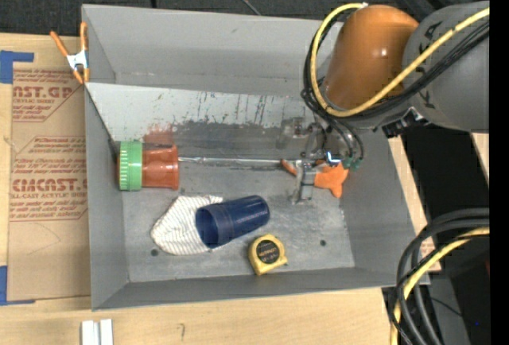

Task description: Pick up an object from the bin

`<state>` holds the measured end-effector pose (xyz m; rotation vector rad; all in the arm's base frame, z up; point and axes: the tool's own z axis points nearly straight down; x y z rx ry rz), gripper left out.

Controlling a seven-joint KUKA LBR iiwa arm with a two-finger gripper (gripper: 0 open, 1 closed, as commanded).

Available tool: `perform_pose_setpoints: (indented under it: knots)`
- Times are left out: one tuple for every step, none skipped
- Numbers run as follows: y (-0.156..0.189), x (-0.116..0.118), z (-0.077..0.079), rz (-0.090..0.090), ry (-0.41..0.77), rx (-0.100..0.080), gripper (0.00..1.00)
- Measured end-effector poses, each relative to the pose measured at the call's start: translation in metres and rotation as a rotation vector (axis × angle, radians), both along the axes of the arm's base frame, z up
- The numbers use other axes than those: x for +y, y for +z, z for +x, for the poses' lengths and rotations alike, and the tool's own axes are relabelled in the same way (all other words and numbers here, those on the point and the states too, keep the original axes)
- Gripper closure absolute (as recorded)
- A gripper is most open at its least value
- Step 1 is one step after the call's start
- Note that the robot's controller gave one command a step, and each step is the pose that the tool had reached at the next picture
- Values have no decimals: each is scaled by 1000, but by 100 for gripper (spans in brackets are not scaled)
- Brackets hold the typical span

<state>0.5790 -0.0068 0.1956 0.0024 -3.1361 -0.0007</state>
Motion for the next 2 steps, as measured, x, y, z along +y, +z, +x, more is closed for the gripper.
perform_pose_setpoints:
  knots:
    - [5, 0, 1, 0, 0, -8, 0]
    - [-32, 30, -20, -2, 57, -14, 0]
